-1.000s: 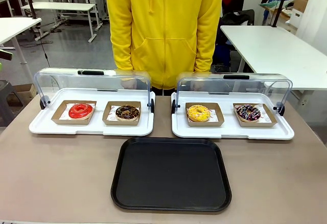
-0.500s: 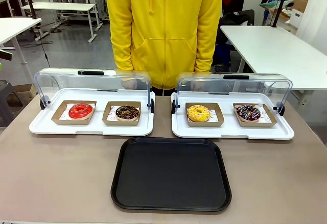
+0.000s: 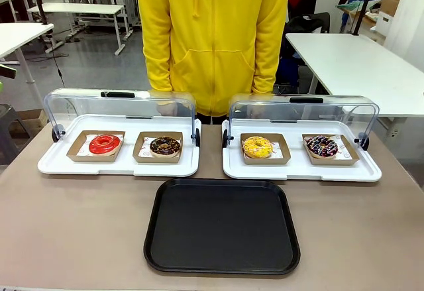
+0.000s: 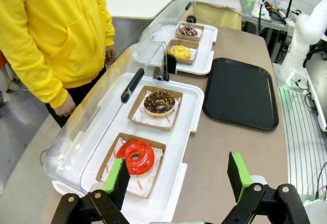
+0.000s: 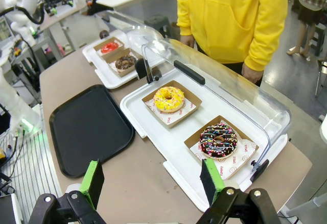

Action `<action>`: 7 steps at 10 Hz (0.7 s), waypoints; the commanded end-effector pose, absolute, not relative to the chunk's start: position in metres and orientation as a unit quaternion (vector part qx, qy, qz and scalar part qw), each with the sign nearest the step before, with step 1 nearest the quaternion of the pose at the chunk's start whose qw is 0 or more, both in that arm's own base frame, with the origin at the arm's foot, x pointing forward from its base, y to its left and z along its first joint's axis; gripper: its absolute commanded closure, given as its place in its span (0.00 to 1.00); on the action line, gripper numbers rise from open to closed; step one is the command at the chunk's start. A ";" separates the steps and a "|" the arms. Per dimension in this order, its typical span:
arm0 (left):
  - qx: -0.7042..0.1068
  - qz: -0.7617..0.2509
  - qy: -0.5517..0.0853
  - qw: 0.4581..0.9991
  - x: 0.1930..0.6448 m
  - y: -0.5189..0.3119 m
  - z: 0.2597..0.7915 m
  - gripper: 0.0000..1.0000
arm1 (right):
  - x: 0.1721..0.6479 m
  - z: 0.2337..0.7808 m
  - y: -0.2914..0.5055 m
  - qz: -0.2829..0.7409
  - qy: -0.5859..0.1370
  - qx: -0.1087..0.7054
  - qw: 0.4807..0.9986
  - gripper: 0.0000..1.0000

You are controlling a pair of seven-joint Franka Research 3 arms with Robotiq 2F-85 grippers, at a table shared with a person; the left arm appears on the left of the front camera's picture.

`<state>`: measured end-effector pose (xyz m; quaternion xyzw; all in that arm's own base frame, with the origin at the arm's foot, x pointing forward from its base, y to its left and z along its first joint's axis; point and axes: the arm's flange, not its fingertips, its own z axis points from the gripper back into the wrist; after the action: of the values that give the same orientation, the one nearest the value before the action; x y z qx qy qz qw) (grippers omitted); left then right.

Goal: Move the first donut from the left to the tray.
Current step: Pick up the Paper togo box containing the Donut indicated by the person and place it on the Handle tray.

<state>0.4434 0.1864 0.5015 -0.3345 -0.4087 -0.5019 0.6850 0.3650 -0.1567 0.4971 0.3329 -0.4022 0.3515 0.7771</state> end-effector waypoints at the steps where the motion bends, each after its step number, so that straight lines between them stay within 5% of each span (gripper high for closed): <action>1: -0.336 -0.502 -0.410 0.684 0.442 0.186 0.502 0.00 | 0.367 0.498 -0.157 0.358 -0.413 0.333 0.769 0.00; 7: -0.336 -0.502 -0.410 0.684 0.442 0.186 0.502 0.00 | 0.367 0.498 -0.157 0.358 -0.413 0.333 0.769 0.00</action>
<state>0.4433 0.1864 0.5015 -0.3345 -0.4087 -0.5019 0.6850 0.3650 -0.1567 0.4971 0.3329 -0.4022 0.3514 0.7771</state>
